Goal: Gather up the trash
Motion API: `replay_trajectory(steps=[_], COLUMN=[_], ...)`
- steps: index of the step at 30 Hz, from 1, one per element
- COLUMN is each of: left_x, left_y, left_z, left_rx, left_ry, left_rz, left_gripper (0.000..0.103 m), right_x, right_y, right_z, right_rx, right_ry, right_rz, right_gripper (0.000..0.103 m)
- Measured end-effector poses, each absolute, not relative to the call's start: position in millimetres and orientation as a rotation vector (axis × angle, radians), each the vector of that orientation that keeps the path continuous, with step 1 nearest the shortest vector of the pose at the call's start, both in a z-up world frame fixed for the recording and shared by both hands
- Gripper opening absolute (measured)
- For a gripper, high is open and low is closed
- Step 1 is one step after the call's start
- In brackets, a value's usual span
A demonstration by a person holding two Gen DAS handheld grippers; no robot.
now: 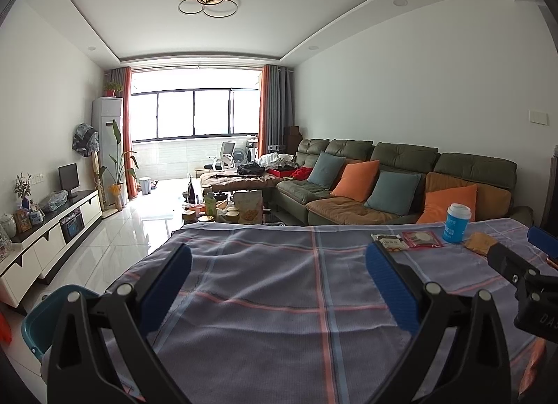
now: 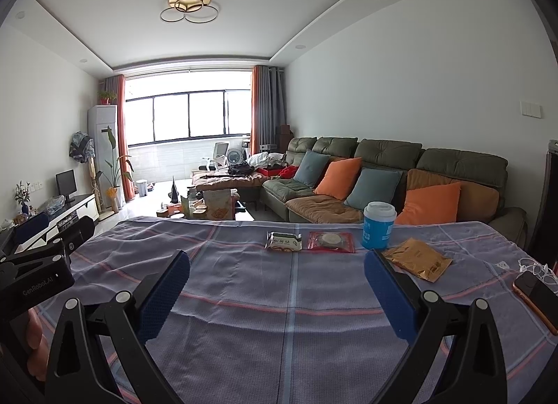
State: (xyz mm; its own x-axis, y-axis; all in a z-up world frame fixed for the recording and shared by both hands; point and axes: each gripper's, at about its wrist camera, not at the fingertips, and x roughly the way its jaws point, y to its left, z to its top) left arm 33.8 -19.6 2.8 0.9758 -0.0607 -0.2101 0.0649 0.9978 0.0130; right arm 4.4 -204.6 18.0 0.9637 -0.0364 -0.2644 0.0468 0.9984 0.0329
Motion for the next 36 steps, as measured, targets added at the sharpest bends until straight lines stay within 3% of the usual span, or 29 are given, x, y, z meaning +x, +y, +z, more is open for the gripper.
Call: replay_trajectory(steps=[36], left_x=[34.6], left_y=[-16.8], left_z=[2.2], left_rx=[0.022], left_ry=[0.212], left_rz=[-0.062], left_gripper=[0.1], right_x=[6.8], right_y=[-208.9], right_z=[18.5], right_rx=[0.034], right_ry=[0.266], right_rz=[-0.046], right_gripper=[0.099])
